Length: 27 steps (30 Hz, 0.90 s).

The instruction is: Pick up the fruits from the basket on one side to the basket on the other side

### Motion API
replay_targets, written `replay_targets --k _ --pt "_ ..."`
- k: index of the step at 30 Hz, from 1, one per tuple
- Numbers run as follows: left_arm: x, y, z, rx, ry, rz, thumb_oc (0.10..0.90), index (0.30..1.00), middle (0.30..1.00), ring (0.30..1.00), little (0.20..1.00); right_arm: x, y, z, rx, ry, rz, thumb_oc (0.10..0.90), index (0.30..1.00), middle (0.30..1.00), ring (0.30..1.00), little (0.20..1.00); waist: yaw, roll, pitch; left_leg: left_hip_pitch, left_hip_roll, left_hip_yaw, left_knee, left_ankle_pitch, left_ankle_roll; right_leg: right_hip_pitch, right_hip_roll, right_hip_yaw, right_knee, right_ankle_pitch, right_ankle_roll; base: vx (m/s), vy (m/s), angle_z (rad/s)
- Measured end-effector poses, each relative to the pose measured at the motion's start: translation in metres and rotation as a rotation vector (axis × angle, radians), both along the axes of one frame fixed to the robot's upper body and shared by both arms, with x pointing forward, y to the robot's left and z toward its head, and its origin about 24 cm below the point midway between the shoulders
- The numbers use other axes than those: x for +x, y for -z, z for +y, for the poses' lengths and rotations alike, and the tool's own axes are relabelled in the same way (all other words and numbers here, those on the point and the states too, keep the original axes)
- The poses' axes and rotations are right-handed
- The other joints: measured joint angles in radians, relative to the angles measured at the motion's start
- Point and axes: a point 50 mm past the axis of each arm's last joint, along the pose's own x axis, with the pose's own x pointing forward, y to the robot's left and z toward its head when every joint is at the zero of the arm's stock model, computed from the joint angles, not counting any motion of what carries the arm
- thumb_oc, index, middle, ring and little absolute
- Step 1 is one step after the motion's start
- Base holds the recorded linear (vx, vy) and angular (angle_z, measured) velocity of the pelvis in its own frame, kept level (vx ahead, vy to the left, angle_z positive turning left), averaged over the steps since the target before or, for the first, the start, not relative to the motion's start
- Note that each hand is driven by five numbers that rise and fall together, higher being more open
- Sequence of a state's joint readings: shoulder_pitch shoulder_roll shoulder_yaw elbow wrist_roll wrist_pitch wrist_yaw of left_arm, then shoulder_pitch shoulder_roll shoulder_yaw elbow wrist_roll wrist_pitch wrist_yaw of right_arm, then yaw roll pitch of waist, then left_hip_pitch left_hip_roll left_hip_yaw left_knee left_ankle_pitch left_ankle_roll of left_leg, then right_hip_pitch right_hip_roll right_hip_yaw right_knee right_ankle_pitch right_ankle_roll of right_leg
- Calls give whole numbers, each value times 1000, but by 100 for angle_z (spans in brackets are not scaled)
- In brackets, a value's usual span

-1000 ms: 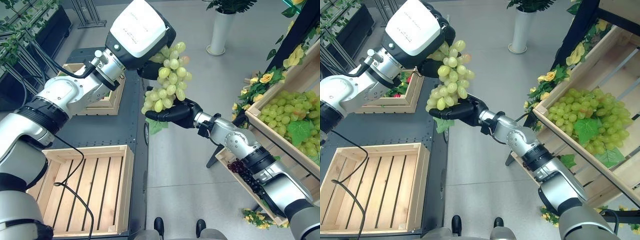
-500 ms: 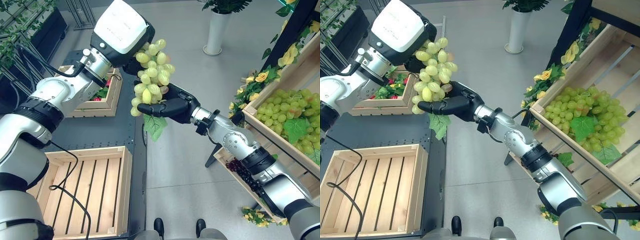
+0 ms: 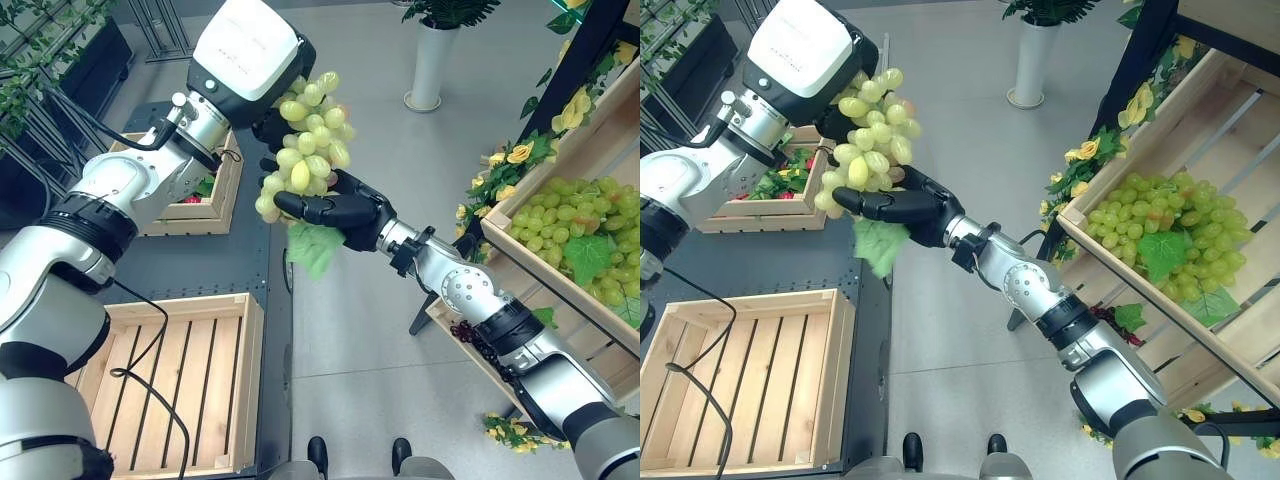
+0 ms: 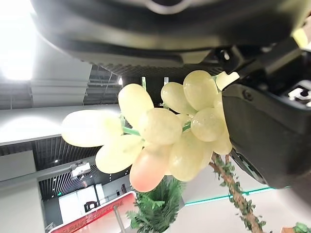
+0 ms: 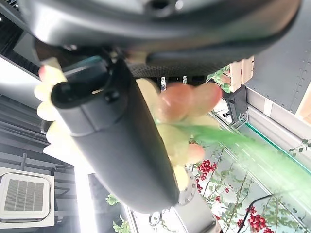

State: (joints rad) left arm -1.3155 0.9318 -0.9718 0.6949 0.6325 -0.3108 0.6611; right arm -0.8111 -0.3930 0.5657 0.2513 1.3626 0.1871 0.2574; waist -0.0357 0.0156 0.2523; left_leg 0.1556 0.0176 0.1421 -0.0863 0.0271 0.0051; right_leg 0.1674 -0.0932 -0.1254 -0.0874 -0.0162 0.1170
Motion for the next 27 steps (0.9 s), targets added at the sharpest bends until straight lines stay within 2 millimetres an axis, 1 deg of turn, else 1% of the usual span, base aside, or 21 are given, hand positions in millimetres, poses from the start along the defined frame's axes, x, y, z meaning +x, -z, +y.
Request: replay_targets --k 4,6,11,12,13,14,19,27 --pt "2 4 -5 -2 6 13 400 300 300 300 300 -4 -5 8 87 -43 16 400 300 300 300 300 0 0 0 0 0 0 0 0 0 0 0 0 0 0 0 0 0 0" --pt "3 4 -5 -2 7 15 400 300 300 300 300 -5 -6 11 104 -50 10 400 300 300 300 300 -1 0 0 0 0 0 0 0 0 0 0 0 0 0 0 0 0 0" --pt "4 5 -3 0 -10 27 400 300 300 300 300 -5 -6 11 105 -49 9 400 300 300 300 300 -1 0 0 0 0 0 0 0 0 0 0 1 0 0 0 0 0 0" --pt "5 5 -2 1 -16 30 411 316 316 316 316 -5 -6 11 106 -50 9 400 300 300 300 300 -1 0 0 0 0 0 0 0 0 0 0 1 0 0 0 0 0 0" --pt "5 6 -1 1 -21 32 549 524 524 524 524 -5 -7 11 107 -50 9 400 300 300 300 300 -1 0 0 1 0 1 0 0 0 0 0 1 0 0 0 0 0 0" --pt "6 6 0 4 -34 43 800 900 900 900 900 -5 -7 11 108 -50 9 400 300 300 300 300 -1 0 0 1 0 1 0 0 0 0 0 1 0 0 0 0 0 0" --pt "10 9 8 10 -103 81 800 900 900 900 900 -5 -7 11 108 -49 9 400 300 300 300 300 -2 0 0 1 0 2 0 0 0 0 0 2 0 0 0 0 0 0" --pt "17 10 32 -8 -268 97 800 900 900 900 900 -4 -5 7 99 -37 10 400 300 300 300 300 -1 0 0 2 1 3 -2 0 0 0 1 3 0 0 0 0 0 0"
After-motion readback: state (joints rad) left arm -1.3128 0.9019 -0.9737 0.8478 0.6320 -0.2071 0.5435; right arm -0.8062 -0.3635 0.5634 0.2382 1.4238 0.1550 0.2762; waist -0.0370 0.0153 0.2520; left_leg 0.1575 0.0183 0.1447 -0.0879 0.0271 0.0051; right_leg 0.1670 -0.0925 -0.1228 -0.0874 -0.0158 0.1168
